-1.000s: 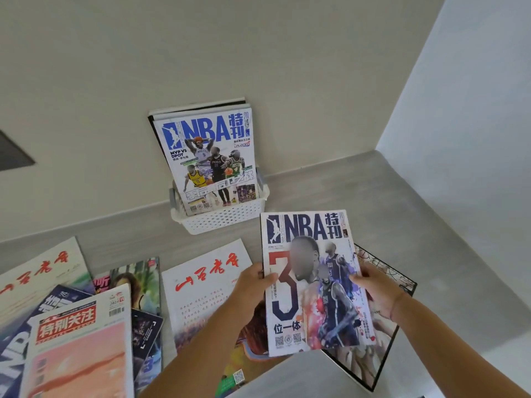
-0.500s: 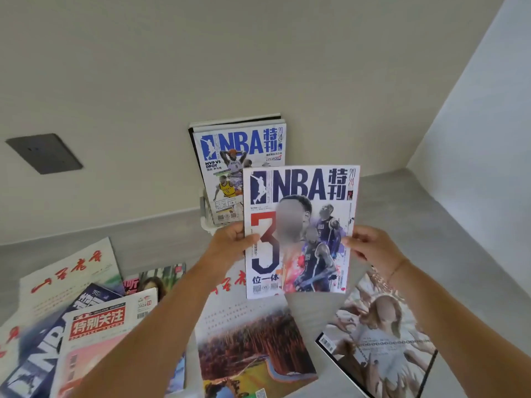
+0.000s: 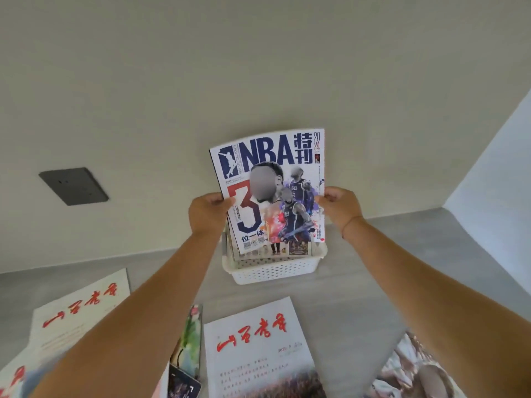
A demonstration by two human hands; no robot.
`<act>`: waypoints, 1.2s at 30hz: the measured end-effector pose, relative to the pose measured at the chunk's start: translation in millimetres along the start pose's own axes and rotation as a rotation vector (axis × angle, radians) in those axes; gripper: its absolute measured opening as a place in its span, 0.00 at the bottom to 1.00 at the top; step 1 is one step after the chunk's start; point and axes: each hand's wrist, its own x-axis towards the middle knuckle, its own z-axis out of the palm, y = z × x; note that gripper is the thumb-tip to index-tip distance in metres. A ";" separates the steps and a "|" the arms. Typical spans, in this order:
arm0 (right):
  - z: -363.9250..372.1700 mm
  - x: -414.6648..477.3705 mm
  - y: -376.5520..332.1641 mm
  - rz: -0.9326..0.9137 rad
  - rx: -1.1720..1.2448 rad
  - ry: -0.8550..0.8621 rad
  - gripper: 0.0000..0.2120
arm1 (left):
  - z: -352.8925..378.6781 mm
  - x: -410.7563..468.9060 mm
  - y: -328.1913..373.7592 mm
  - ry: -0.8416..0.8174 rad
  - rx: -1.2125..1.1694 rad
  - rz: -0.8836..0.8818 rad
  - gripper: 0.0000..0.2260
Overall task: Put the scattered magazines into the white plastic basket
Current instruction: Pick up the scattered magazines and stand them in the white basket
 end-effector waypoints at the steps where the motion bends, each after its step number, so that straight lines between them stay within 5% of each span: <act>1: 7.4 3.3 2.4 0.014 0.014 0.005 0.11 | 2.2 2.2 -8.7 0.013 -0.011 -0.025 0.01; 12: 39.6 16.0 24.5 0.100 0.005 -0.019 0.04 | 10.0 15.7 -53.8 0.112 -0.001 -0.066 0.06; 15: 42.4 14.1 42.4 0.148 -0.092 0.003 0.07 | 18.8 13.2 -64.4 0.108 0.041 -0.089 0.02; 19: 44.5 17.8 53.4 0.185 -0.142 0.065 0.09 | 30.0 15.2 -65.5 0.136 0.071 -0.074 0.09; 28: 69.4 25.7 41.2 0.187 -0.104 -0.072 0.24 | 48.8 3.3 -81.9 0.074 0.284 0.022 0.10; 36: 63.9 35.1 55.4 0.182 -0.009 -0.155 0.23 | 54.2 7.7 -74.3 0.046 0.298 0.053 0.14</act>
